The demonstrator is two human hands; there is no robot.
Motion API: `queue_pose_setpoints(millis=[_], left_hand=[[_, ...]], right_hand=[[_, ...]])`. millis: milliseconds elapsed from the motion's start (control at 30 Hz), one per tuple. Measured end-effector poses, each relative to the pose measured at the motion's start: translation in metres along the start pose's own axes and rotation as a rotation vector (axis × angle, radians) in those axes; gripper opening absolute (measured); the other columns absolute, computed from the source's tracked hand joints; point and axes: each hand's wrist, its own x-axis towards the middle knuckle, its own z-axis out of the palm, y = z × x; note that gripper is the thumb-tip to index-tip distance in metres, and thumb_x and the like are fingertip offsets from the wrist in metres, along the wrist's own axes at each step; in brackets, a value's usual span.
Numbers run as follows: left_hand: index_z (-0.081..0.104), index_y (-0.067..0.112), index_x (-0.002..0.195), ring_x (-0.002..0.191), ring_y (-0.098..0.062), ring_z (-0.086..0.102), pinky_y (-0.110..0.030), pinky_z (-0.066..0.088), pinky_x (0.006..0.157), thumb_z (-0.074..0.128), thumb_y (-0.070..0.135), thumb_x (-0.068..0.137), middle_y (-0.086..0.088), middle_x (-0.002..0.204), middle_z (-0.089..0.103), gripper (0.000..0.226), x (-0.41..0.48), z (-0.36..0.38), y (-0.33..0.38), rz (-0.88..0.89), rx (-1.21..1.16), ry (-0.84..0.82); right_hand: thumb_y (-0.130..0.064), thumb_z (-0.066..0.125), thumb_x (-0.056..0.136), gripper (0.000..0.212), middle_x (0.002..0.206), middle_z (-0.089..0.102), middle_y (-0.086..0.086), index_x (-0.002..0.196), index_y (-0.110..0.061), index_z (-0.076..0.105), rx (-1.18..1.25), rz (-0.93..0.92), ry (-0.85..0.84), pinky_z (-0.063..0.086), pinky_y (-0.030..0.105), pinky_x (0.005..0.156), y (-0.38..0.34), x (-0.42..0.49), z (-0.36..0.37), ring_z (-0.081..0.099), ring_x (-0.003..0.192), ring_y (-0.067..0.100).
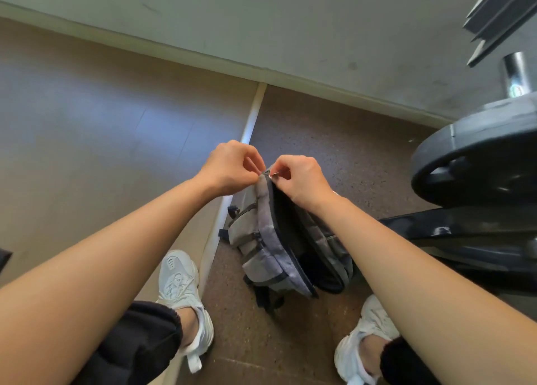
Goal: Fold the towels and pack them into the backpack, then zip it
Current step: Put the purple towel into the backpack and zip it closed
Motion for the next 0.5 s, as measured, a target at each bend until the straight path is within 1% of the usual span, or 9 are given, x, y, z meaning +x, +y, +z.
queue_pose_setpoints(millis=[67, 100, 133, 167, 233, 300, 400, 500], left_hand=[[0.071, 0.031, 0.109, 0.097, -0.017, 0.068, -0.035, 0.055, 0.09, 0.063, 0.005, 0.081, 0.008, 0.111, 0.073, 0.04, 0.003, 0.002, -0.007, 0.056, 0.137, -0.036], [0.068, 0.033, 0.117, 0.102, -0.019, 0.066, -0.035, 0.053, 0.09, 0.063, 0.006, 0.083, 0.009, 0.118, 0.071, 0.044, 0.003, 0.007, -0.01, 0.089, 0.218, -0.073], [0.067, 0.035, 0.119, 0.105, -0.021, 0.066, -0.036, 0.053, 0.088, 0.064, 0.009, 0.085, 0.009, 0.119, 0.07, 0.043, 0.004, 0.011, -0.013, 0.118, 0.277, -0.093], [0.068, 0.036, 0.117, 0.105, -0.022, 0.067, -0.037, 0.054, 0.085, 0.066, 0.013, 0.087, 0.007, 0.117, 0.072, 0.038, 0.005, 0.016, -0.016, 0.135, 0.308, -0.091], [0.072, 0.032, 0.11, 0.1, -0.025, 0.068, -0.035, 0.051, 0.078, 0.068, 0.021, 0.092, 0.002, 0.108, 0.074, 0.022, 0.007, 0.022, -0.018, 0.144, 0.324, -0.035], [0.074, 0.028, 0.104, 0.096, -0.03, 0.066, -0.036, 0.049, 0.076, 0.067, 0.025, 0.095, -0.003, 0.104, 0.074, 0.012, 0.01, 0.024, -0.018, 0.139, 0.353, 0.028], [0.074, 0.026, 0.101, 0.096, -0.035, 0.065, -0.043, 0.053, 0.079, 0.064, 0.022, 0.096, -0.007, 0.106, 0.074, 0.011, 0.015, 0.029, -0.023, 0.123, 0.386, 0.081], [0.072, 0.027, 0.1, 0.097, -0.036, 0.066, -0.044, 0.053, 0.08, 0.061, 0.02, 0.097, -0.005, 0.108, 0.075, 0.013, 0.021, 0.03, -0.032, 0.066, 0.367, 0.13]], right_hand=[[-0.015, 0.067, 0.087, 0.009, 0.097, 0.076, -0.001, 0.092, -0.021, 0.072, 0.023, -0.014, 0.033, 0.054, 0.04, 0.091, 0.003, -0.003, 0.0, 0.068, 0.094, 0.021], [-0.016, 0.067, 0.087, 0.008, 0.097, 0.076, -0.001, 0.091, -0.021, 0.072, 0.029, -0.018, 0.043, 0.054, 0.041, 0.091, 0.004, -0.005, 0.0, 0.068, 0.094, 0.021], [-0.017, 0.068, 0.088, 0.007, 0.096, 0.077, -0.002, 0.091, -0.022, 0.073, 0.029, -0.026, 0.051, 0.054, 0.04, 0.092, 0.004, -0.006, -0.001, 0.068, 0.094, 0.02], [-0.018, 0.07, 0.088, 0.006, 0.095, 0.076, -0.002, 0.091, -0.021, 0.074, 0.028, -0.032, 0.053, 0.054, 0.04, 0.092, 0.004, -0.008, -0.002, 0.068, 0.093, 0.02], [-0.018, 0.072, 0.089, 0.005, 0.093, 0.075, -0.002, 0.092, -0.019, 0.075, 0.027, -0.07, 0.058, 0.053, 0.038, 0.091, 0.005, -0.011, -0.004, 0.067, 0.092, 0.018], [-0.014, 0.074, 0.087, 0.004, 0.089, 0.071, 0.0, 0.091, -0.015, 0.076, 0.002, -0.139, 0.069, 0.052, 0.038, 0.086, 0.007, -0.016, -0.005, 0.065, 0.088, 0.019], [-0.01, 0.077, 0.083, 0.004, 0.082, 0.059, -0.003, 0.085, -0.011, 0.074, -0.011, -0.216, 0.099, 0.046, 0.031, 0.074, 0.014, -0.031, -0.005, 0.056, 0.08, 0.016], [-0.009, 0.078, 0.082, 0.008, 0.082, 0.054, -0.009, 0.082, -0.012, 0.072, -0.026, -0.233, 0.099, 0.039, 0.021, 0.076, 0.023, -0.062, -0.007, 0.051, 0.084, 0.007]])
